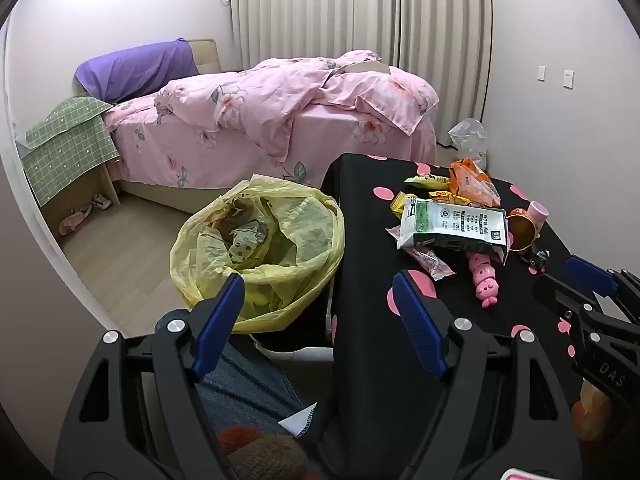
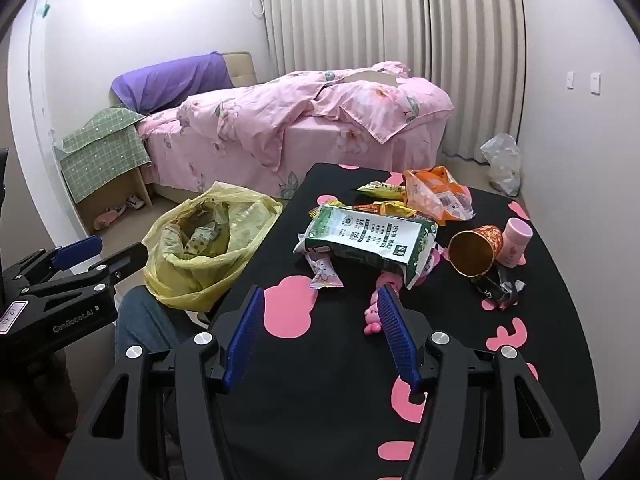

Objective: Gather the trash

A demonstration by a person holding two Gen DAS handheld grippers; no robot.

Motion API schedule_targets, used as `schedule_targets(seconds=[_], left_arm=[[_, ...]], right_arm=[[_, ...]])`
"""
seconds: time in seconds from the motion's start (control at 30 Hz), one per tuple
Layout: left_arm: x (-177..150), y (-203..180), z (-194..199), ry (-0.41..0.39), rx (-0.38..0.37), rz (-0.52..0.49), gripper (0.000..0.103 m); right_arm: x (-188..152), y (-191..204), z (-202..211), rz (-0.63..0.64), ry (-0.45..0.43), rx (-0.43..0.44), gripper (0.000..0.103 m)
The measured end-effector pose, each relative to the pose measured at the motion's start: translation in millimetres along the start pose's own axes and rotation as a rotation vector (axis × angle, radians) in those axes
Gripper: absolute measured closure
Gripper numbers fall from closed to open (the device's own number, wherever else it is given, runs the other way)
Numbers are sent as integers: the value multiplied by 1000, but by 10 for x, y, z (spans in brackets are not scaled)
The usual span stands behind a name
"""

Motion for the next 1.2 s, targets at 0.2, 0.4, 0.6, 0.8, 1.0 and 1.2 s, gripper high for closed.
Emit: schedule_targets(seconds=[0.2, 0.4, 0.6, 0.8, 1.0, 1.2], left_arm=[[18, -7, 13, -8, 3, -8, 30], [90, -140, 35, -28, -12, -23, 30], [121, -162, 73, -45, -32, -36, 30], [113, -166, 75, -48, -31, -35, 30], [105, -165, 74, -49, -32, -33, 30], [97, -157, 75, -50, -33, -33, 30]], right_arm=[[-3, -95, 23, -10, -8, -5, 47], [46, -155, 94, -48, -23, -28, 47], [72, -193, 107, -48, -40, -43, 47], [76, -177, 112, -42, -40, -42, 47], [52, -166, 106, -41, -39, -41, 47], [49, -166, 105, -38, -40, -40, 47]])
Point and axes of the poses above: each gripper's, at about its wrist camera, not at the fingertips, and z roughly against the way its jaws point, y to its left, x to its top, the point moved 8 cm from there along -z, roughly the way its jaws point, and after that the axes turned 12 degrees about -y, right-handed, at the moved point
